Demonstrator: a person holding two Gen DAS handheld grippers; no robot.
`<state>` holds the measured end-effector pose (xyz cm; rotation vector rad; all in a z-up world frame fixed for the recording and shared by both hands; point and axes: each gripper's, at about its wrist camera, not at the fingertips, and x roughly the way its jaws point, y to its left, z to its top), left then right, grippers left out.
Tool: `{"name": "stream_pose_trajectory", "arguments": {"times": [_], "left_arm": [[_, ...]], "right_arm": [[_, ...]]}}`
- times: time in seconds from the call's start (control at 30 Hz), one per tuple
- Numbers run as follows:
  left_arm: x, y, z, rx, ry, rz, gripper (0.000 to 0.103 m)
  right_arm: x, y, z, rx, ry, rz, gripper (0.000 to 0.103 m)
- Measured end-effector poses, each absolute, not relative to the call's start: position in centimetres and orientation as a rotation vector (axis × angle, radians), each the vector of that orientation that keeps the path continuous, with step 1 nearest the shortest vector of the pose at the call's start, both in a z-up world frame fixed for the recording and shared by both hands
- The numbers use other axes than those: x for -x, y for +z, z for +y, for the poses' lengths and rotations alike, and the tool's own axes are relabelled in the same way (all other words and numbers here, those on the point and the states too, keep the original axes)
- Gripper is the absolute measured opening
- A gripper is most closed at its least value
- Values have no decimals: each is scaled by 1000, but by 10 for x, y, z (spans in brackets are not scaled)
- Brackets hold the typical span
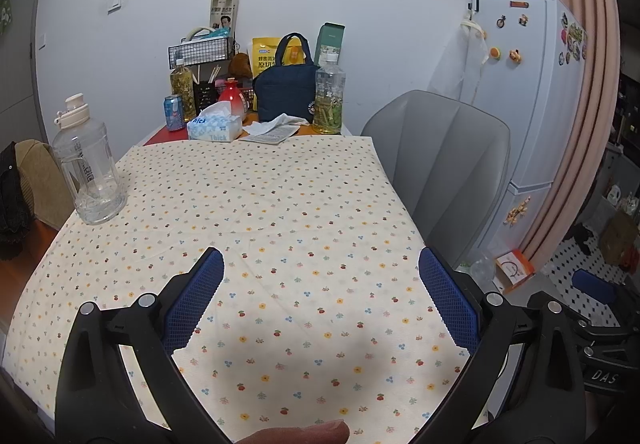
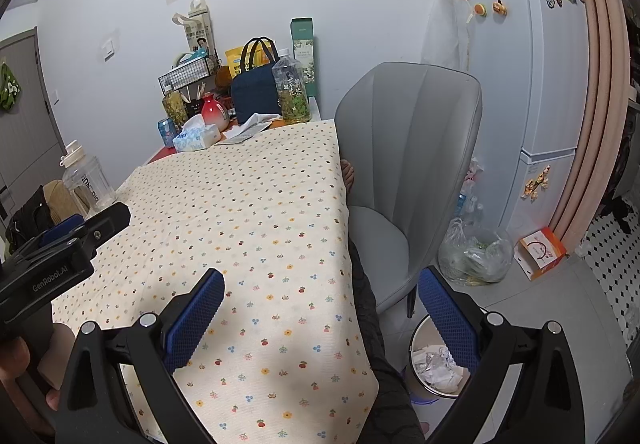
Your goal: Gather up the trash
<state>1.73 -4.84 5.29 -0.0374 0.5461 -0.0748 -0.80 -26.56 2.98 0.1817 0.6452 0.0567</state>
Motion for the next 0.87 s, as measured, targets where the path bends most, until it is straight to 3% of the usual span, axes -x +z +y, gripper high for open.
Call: {"name": "stream_pose_trajectory", "arguments": {"times": [0.87], "left_arm": [[-20, 49, -54, 33, -80, 560, 97]], "right_arm": [[8, 30, -266, -183, 56, 646, 95]]}}
